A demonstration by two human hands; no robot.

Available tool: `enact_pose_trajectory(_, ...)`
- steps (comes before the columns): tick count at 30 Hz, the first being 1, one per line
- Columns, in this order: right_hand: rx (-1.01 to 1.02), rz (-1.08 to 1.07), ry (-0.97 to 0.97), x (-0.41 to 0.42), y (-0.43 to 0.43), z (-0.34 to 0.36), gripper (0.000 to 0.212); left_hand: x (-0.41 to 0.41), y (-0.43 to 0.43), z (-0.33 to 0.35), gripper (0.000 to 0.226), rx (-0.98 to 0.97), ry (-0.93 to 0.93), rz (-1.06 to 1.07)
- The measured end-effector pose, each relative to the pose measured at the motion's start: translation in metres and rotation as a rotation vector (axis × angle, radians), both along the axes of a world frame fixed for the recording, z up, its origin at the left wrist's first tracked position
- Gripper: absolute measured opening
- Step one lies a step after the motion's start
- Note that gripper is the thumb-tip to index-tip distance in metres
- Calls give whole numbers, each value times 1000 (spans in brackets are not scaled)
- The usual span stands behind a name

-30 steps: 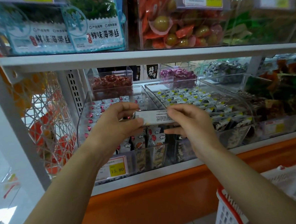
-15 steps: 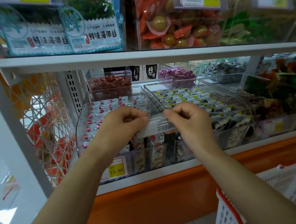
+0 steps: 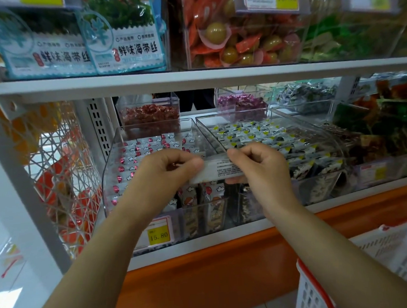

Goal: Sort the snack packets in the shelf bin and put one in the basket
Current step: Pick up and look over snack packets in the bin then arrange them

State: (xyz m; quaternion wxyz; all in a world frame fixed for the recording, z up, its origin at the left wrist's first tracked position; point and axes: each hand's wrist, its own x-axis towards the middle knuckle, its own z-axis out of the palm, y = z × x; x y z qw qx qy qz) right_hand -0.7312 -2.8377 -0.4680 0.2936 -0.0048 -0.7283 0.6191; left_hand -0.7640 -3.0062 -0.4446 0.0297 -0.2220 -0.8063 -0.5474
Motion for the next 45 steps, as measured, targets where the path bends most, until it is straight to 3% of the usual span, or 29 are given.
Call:
enact_pose_trajectory(3, -127, -15, -23, -2, 2, -2, 19, -1, 2, -4, 38, -137, 36, -47)
enact_pose_trajectory(7, -251, 86, -7, -3, -2, -2, 10, -2, 4, -6, 39, -100, 119, -2)
enact_pose_trajectory(11, -30, 143, -20, -5, -3, -3, 41, -8, 4, -9, 44, -20, 30, 3)
enact_pose_trajectory(13, 43, 102, -4, -7, -2, -1, 34, -9, 4, -10, 50, 8, 1, 12)
enact_pose_trajectory(18, -127, -61, 0, -16, 8, 5, 11, -24, -8, -2, 53, 29, 83, 253)
enact_pose_trajectory(21, -196, -102, -26, -22, 13, 5, 18, -38, -10, -4, 43, -186, 135, 356)
enact_pose_trajectory(25, -226, -116, -43, -27, 12, 3, 22, -59, 11, -9, 8, -483, 125, 217)
enact_pose_trajectory(30, -235, -102, -55, -30, 13, 2, 20, -88, 32, -19, 37, -972, 107, 99)
enact_pose_trajectory(34, -206, -90, -62, -31, 14, 2, 27, -95, 28, -28, 51, -1130, 134, 87)
enact_pose_trajectory(37, -76, -89, -17, -38, 12, 8, 23, -88, 24, -32, 58, -1169, 145, 91)
enact_pose_trajectory(41, 264, -68, 54, -64, 1, 23, 20, -78, 17, -39, 57, -1216, 213, 84)
enact_pose_trajectory(45, 584, -17, -3, -102, -17, 32, 25, -73, 16, -41, 58, -1156, 208, 122)
